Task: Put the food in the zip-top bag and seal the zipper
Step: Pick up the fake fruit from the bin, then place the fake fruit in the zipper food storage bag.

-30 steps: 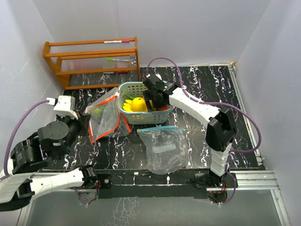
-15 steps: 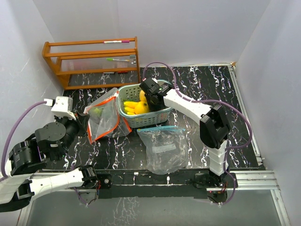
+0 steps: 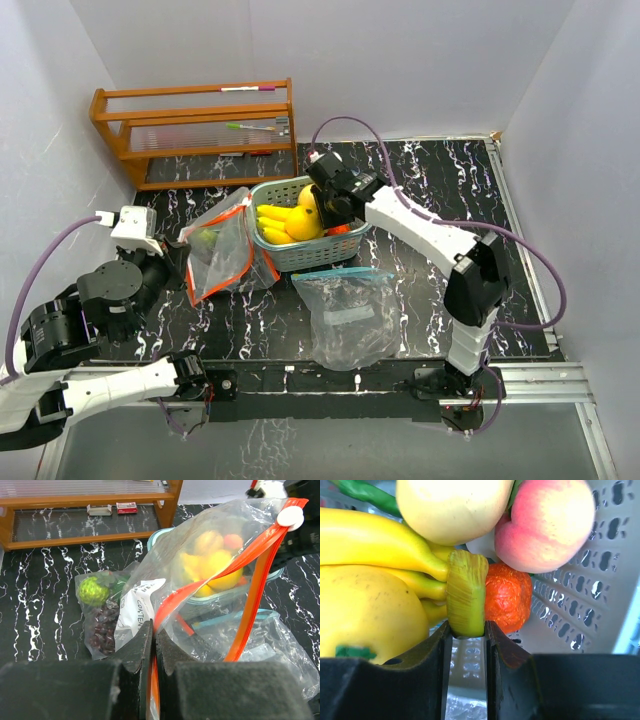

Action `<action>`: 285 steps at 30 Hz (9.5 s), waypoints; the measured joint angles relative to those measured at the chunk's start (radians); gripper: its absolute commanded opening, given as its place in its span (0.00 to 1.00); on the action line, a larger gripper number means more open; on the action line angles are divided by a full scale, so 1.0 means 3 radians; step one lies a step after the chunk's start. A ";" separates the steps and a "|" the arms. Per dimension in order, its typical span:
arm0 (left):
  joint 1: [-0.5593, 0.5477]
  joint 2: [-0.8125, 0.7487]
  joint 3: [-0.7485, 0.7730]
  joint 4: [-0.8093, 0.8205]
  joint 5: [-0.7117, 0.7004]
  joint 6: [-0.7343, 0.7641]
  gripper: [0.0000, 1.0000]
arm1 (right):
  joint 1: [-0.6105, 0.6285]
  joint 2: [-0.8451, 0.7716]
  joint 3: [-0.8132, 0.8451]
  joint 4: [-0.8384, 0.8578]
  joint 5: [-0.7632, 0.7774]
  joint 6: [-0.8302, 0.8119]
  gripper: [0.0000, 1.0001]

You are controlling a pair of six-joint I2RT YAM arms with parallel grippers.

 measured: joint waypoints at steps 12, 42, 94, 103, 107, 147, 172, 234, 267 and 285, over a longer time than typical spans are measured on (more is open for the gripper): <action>0.0000 0.0043 0.0000 0.0004 -0.0020 0.0008 0.00 | 0.0003 -0.0446 0.0108 -0.0017 0.0092 0.0011 0.08; 0.0000 0.0148 0.0000 0.0140 -0.0018 0.0142 0.00 | 0.0226 -0.1546 -0.2528 0.3657 0.1156 -0.0435 0.08; 0.0000 0.0172 -0.0020 0.0150 -0.0058 0.0144 0.00 | 0.0632 -0.1569 -0.2558 0.4838 0.2675 -0.1705 0.08; 0.0000 0.0525 -0.0004 0.0200 -0.0136 0.0145 0.00 | 0.0626 -0.2789 -0.2683 0.3774 0.1963 -0.1466 0.08; 0.0000 0.0674 -0.0004 0.0273 -0.0151 0.0154 0.00 | 0.0638 -0.3108 -0.2636 0.3240 0.1363 -0.1369 0.08; 0.0000 0.0779 -0.0125 0.0797 0.0226 0.0067 0.00 | 0.0722 -0.3206 -0.2893 0.3067 0.0225 -0.0619 0.08; 0.0031 0.0820 -0.0187 0.0946 0.0449 0.0080 0.00 | 0.1232 -0.2253 -0.2862 0.3318 0.1895 -0.0558 0.08; 0.0028 0.0579 -0.0169 0.0523 0.0468 -0.0020 0.00 | 0.1705 -0.3071 -0.3051 0.3761 0.1111 -0.1193 0.08; 0.0028 0.0367 -0.0258 0.0997 0.0918 -0.0235 0.00 | 0.1686 -0.1748 -0.3020 0.5348 0.2440 -0.1685 0.08; 0.0028 0.0712 -0.0576 0.1316 0.0998 -0.0151 0.00 | 0.2289 -0.1199 -0.2480 0.5008 0.3082 -0.1872 0.08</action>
